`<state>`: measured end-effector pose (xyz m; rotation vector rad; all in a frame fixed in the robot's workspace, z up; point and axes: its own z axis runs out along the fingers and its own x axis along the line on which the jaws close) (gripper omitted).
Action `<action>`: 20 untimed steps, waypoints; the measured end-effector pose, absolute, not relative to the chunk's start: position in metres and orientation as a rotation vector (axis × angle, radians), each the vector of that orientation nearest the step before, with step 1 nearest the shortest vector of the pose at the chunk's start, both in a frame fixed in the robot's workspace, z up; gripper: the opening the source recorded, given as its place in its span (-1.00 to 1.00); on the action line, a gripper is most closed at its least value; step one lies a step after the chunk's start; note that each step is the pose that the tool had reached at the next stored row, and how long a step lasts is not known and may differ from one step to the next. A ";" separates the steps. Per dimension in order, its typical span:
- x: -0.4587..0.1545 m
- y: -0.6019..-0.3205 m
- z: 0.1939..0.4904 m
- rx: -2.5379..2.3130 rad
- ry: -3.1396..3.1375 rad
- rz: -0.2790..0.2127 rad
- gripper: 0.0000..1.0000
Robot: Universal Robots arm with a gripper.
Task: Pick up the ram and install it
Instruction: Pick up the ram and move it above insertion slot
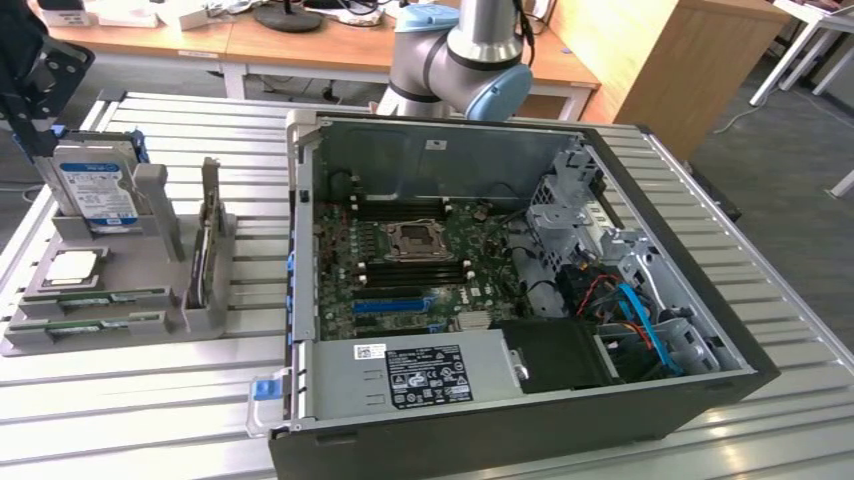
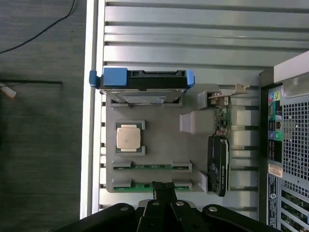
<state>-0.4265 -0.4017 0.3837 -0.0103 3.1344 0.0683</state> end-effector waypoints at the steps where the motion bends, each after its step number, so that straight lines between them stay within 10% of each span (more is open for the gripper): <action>1: -0.427 -0.402 0.384 -0.030 3.135 0.068 -0.79; 20: -0.427 -0.402 0.384 -0.543 3.099 0.067 -0.79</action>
